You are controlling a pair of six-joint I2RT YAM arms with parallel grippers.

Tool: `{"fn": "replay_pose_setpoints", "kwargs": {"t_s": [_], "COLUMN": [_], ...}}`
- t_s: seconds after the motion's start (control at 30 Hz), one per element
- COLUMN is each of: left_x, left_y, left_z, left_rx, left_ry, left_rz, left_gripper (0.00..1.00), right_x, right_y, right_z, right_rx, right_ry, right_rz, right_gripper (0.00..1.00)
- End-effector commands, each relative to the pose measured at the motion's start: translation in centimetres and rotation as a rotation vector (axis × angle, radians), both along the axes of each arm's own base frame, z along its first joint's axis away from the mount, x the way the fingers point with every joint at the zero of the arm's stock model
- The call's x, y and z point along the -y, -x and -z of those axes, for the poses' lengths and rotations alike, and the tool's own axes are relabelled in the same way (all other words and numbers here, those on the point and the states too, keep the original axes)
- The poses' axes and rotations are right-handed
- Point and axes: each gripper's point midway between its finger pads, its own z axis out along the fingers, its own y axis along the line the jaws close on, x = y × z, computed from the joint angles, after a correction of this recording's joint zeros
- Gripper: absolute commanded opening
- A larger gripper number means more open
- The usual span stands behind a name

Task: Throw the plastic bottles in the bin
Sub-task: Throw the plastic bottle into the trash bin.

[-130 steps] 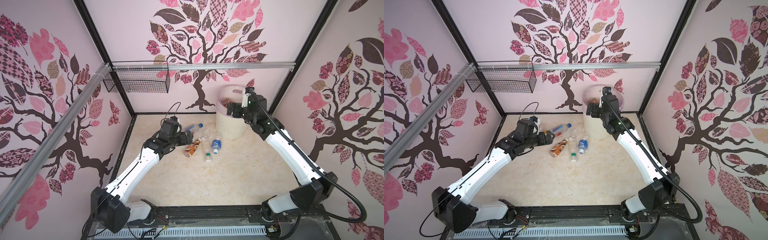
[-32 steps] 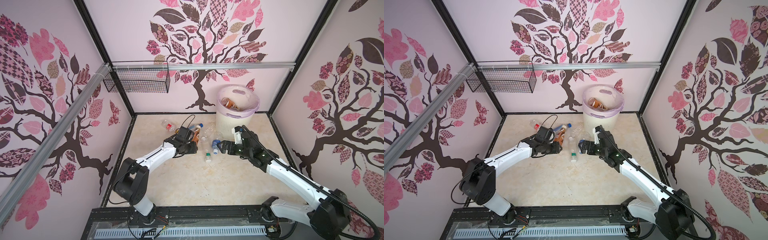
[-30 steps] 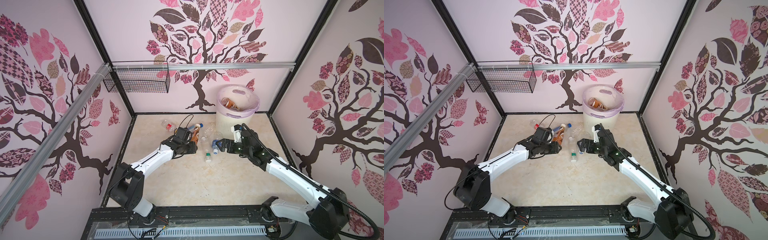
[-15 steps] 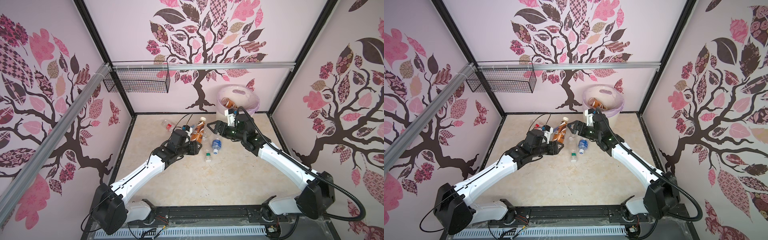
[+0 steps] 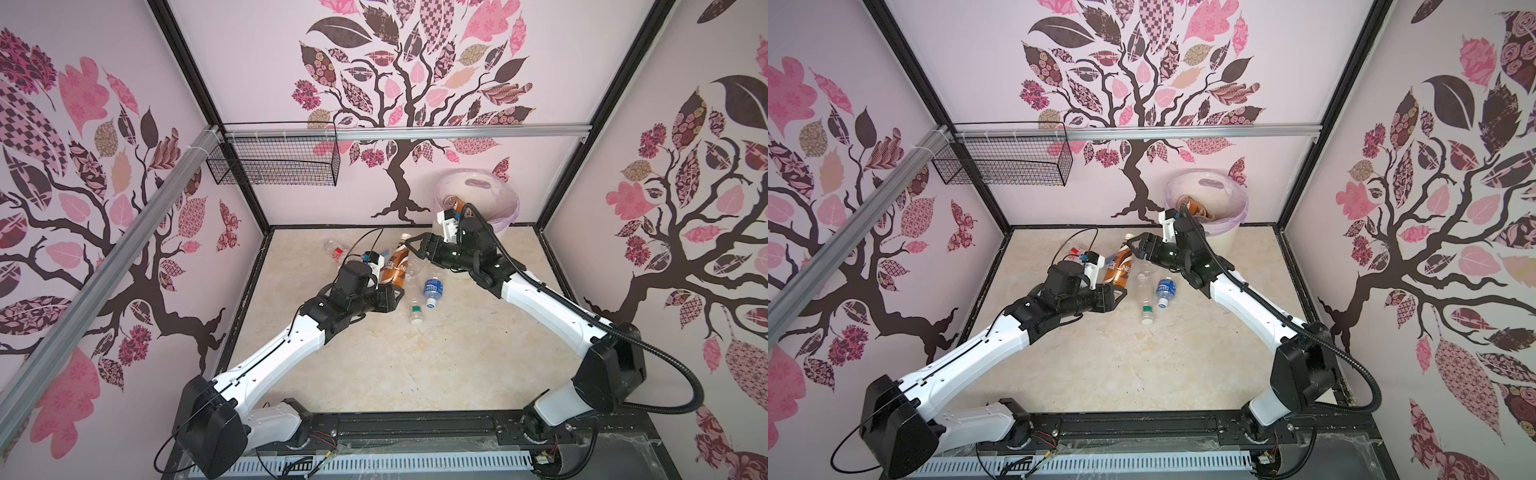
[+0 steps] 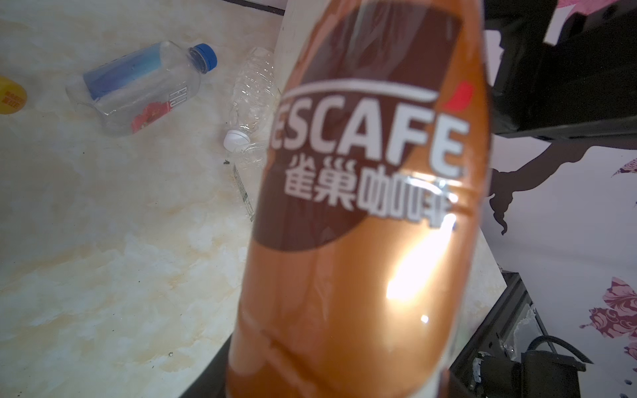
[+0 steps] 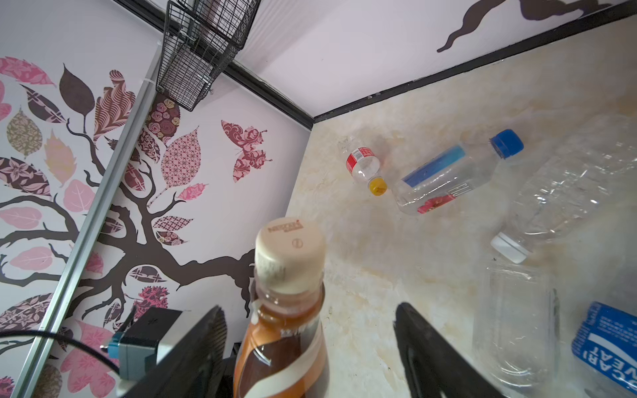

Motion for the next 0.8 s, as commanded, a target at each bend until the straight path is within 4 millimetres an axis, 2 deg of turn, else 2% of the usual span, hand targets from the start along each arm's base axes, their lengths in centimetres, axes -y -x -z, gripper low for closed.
{"fn": "replay_pose_setpoints", "kwargs": {"t_s": [0.0, 0.13, 0.27, 0.43, 0.6, 0.7, 0.77], "left_x": [0.1, 0.1, 0.1, -0.1, -0.2, -0.2, -0.1], "left_y": [0.5, 0.6, 0.6, 0.6, 0.6, 0.5, 0.6], "left_z": [-0.4, -0.4, -0.6, -0.7, -2.0, -3.9, -5.5], "left_rx": [0.02, 0.018, 0.022, 0.024, 0.048, 0.087, 0.122], "left_ry": [0.006, 0.007, 0.009, -0.003, 0.001, 0.017, 0.032], "left_rz": [0.026, 0.028, 0.029, 0.024, 0.022, 0.029, 0.042], "left_gripper": [0.51, 0.51, 0.53, 0.6, 0.81, 0.95, 0.98], "right_x": [-1.9, -2.9, -3.4, -3.2, -1.7, 0.1, 1.7], "right_y": [-0.2, -0.6, -1.1, -1.4, -1.9, -2.5, -3.1], "right_z": [-1.0, -0.6, -0.5, -1.2, -3.3, -5.9, -8.0], "right_rx": [0.021, 0.017, 0.02, 0.048, 0.141, 0.221, 0.284], "right_ry": [-0.016, -0.009, -0.008, 0.017, 0.11, 0.183, 0.234], "right_rz": [-0.038, -0.044, -0.049, -0.045, 0.011, 0.071, 0.124], "right_gripper": [0.76, 0.68, 0.56, 0.41, 0.33, 0.32, 0.32]}}
